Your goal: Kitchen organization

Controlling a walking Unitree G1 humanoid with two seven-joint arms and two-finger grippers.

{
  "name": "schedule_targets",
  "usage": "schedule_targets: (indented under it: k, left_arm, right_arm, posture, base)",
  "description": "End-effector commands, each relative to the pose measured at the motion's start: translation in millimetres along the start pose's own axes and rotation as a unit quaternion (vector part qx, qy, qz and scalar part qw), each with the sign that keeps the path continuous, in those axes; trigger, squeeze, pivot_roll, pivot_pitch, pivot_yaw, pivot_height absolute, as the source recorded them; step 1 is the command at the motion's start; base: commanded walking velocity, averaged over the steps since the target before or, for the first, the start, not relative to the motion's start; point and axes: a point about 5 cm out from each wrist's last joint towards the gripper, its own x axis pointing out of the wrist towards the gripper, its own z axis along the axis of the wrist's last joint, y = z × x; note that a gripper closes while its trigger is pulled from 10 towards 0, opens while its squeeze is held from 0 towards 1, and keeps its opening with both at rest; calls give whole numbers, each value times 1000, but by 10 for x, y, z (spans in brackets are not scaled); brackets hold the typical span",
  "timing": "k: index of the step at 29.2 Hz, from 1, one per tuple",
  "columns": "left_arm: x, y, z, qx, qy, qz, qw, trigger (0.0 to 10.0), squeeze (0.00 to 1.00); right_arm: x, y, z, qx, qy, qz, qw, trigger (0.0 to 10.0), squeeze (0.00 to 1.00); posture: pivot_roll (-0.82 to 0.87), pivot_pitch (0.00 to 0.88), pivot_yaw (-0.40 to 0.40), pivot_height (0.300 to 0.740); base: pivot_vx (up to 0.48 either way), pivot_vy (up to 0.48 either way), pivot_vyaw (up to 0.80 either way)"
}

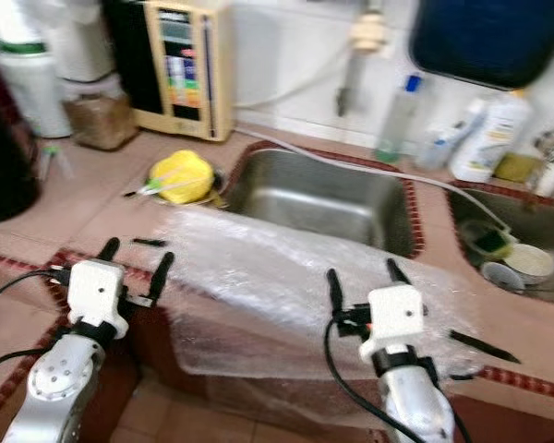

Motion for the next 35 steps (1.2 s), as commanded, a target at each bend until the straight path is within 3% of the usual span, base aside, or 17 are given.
schedule_targets:
  k: [1,17,29,35]
  left_arm:
    - [32,-71,62,-5,-11,-15,1000,10000,0]
    - [31,-91,46,-10,-5,-19,1000,10000,0]
    - [28,-117,33,-5,-1,-25,1000,10000,0]
    - [12,-126,26,9,-5,-28,1000,10000,0]
  right_arm:
    - [-12,-67,21,-8,-2,-9,1000,10000,0]
    - [-19,-66,10,-9,0,-10,1000,10000,0]
    - [-12,-58,4,-10,0,-8,1000,10000,0]
    - [-4,-56,2,-11,0,-6,1000,10000,0]
  posture:
    - [204,0,-73,740]
    - [203,0,-73,740]
    - [204,0,-74,740]
    - [206,0,-74,740]
  base:
    - [0,300,0]
    - [0,203,0]
    - [0,416,0]
    - [0,0,0]
